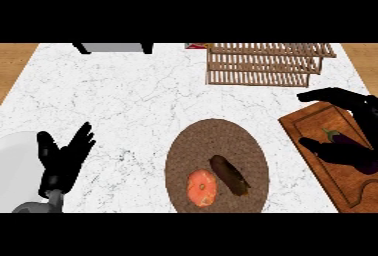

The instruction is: Pick the sweet potato from the placemat and place it in the tiered shelf

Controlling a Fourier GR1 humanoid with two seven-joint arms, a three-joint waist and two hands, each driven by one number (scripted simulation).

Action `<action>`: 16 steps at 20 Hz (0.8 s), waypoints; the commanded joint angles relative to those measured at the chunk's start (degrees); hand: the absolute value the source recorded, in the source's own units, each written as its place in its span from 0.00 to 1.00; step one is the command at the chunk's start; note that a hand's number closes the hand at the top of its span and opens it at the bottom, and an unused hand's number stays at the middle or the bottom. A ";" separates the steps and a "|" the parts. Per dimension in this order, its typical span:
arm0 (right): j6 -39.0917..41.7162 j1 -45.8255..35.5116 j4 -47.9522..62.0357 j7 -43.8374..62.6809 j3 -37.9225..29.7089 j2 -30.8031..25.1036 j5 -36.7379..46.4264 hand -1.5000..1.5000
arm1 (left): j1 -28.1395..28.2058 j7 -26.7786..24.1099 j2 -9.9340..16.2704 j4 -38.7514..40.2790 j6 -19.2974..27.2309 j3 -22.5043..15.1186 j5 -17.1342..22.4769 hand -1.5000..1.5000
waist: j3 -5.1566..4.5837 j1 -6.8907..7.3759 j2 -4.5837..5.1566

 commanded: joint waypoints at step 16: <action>17.99 2.60 -34.37 45.72 25.36 3.64 16.25 0.00 | -1.53 1.17 -3.24 1.27 -0.22 0.63 -2.50 0.50 | -0.05 0.43 -0.12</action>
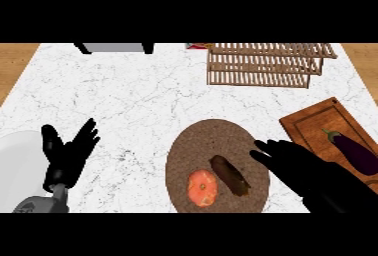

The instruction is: Pick the sweet potato from the placemat and place it in the tiered shelf

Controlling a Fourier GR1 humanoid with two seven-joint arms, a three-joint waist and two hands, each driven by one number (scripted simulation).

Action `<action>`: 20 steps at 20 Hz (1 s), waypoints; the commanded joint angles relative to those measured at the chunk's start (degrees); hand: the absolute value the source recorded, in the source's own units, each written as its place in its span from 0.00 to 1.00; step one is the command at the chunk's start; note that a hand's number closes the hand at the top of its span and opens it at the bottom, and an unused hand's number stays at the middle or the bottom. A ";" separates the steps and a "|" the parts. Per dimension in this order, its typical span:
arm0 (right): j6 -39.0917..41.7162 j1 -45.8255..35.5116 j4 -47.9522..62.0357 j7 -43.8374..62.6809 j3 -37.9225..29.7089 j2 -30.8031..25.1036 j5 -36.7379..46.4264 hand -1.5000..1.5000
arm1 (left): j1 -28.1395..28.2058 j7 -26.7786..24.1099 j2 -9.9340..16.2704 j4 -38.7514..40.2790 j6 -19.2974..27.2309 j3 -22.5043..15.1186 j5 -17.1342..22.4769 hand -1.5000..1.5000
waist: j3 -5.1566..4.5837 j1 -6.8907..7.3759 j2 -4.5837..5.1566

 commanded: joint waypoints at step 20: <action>5.24 -8.50 23.90 27.01 25.29 29.97 34.49 0.00 | -1.91 -3.73 -3.62 6.45 -2.02 3.13 -3.36 0.50 | 0.06 -0.26 0.27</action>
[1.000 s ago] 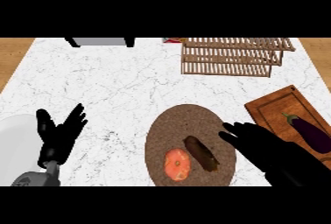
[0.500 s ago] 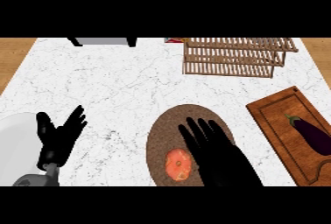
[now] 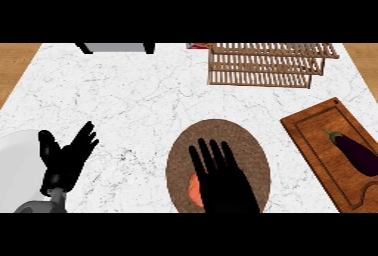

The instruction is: Pick the sweet potato from the placemat and place it in the tiered shelf

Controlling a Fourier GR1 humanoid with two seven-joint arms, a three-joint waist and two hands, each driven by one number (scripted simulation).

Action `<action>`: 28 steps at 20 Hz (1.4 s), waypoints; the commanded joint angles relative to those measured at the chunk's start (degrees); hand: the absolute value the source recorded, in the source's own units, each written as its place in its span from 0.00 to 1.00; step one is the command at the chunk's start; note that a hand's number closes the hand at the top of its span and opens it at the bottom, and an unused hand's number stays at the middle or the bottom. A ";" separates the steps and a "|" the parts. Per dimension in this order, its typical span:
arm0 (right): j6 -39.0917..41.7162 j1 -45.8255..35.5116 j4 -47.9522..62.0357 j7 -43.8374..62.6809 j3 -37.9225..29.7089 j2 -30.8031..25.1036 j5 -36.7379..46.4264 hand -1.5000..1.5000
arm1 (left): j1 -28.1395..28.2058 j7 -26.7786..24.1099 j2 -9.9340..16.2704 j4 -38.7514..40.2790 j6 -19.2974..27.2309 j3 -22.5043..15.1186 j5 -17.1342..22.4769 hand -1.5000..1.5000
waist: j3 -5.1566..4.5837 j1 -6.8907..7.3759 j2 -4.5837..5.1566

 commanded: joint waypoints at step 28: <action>-11.45 10.04 17.89 -10.54 -7.51 2.09 24.69 0.00 | -1.65 5.21 -3.32 -2.27 -3.29 6.54 -5.33 0.50 | -0.09 -0.14 0.12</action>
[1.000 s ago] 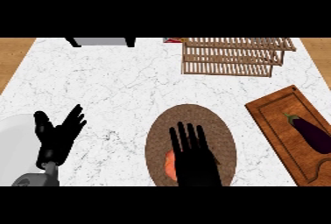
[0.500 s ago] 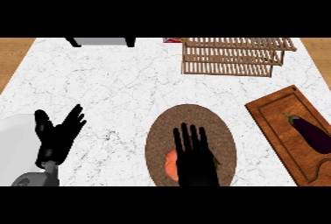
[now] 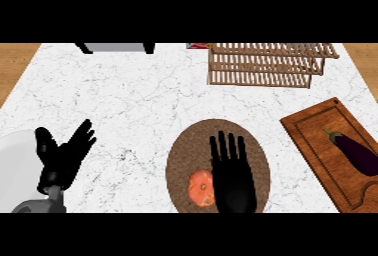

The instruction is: Pick the sweet potato from the placemat and place it in the tiered shelf

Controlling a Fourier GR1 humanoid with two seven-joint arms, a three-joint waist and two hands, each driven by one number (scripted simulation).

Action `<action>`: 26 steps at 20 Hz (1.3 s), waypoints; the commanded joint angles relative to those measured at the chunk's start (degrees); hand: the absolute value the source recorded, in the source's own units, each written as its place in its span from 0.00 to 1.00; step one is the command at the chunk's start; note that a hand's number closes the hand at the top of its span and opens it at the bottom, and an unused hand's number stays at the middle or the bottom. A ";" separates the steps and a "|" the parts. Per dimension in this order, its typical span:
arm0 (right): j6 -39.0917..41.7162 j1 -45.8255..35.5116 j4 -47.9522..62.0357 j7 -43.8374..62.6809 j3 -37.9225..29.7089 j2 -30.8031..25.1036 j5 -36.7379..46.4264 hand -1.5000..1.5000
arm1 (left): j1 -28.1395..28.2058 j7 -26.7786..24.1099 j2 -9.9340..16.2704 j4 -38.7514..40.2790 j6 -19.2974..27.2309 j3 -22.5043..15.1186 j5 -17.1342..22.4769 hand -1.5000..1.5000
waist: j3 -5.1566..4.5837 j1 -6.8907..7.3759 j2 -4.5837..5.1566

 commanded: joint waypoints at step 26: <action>-9.57 2.86 15.14 -22.31 -2.22 2.91 3.45 1.00 | 0.05 0.93 -4.48 -0.18 -0.90 2.02 -4.20 0.50 | -0.03 -0.01 0.00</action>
